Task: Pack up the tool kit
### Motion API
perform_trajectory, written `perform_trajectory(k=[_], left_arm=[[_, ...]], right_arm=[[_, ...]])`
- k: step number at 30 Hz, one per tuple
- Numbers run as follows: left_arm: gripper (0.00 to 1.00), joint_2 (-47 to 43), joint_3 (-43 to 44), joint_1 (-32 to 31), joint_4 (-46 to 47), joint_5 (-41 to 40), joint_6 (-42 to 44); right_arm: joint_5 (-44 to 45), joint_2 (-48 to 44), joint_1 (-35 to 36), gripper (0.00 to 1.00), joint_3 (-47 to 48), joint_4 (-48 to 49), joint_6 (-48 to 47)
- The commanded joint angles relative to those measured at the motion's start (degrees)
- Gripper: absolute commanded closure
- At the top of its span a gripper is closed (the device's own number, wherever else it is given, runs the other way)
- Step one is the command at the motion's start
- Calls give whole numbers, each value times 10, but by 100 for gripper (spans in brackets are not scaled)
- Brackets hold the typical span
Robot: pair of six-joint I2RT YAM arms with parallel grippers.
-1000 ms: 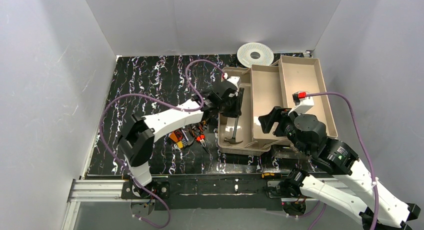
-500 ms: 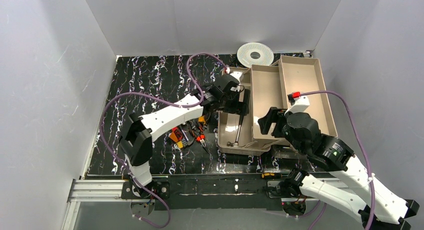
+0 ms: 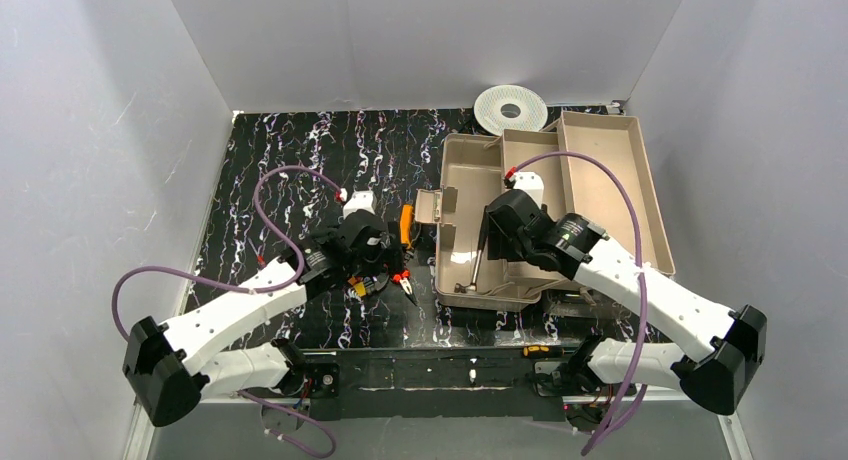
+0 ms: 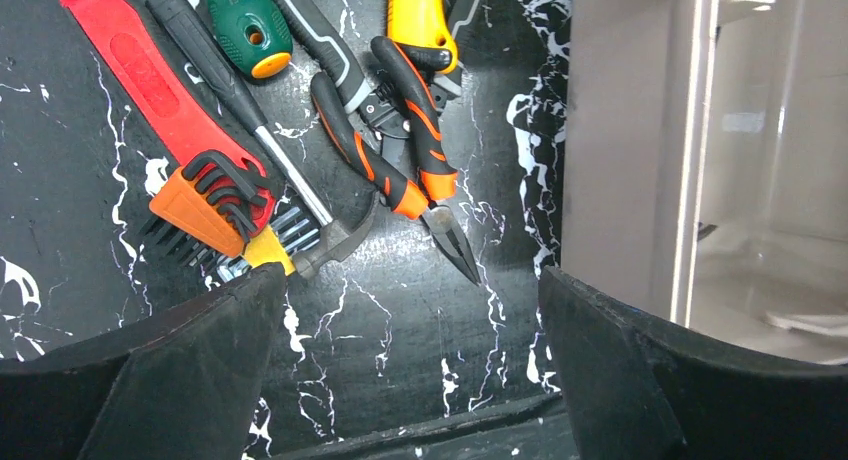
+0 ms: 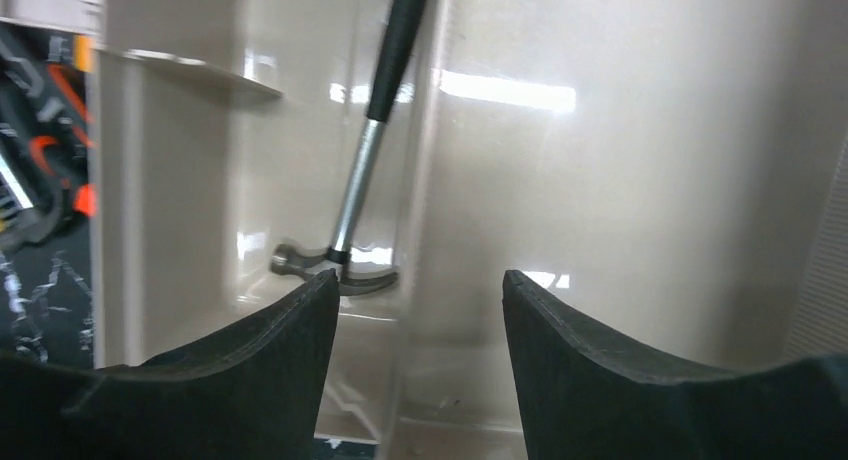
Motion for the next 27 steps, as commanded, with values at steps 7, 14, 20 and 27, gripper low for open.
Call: perform_trajectory(k=[7, 14, 20, 27], left_arm=[[3, 66, -13, 8, 13, 14, -51], [10, 124, -44, 7, 53, 56, -142], [18, 176, -41, 0, 68, 42, -202], [25, 220, -26, -8, 78, 19, -259]], right_arm=[[-37, -45, -83, 34, -63, 13, -34], [-107, -90, -89, 34, -64, 46, -63], [-168, -141, -89, 31, -76, 87, -74], [-213, -164, -88, 31, -83, 109, -88]])
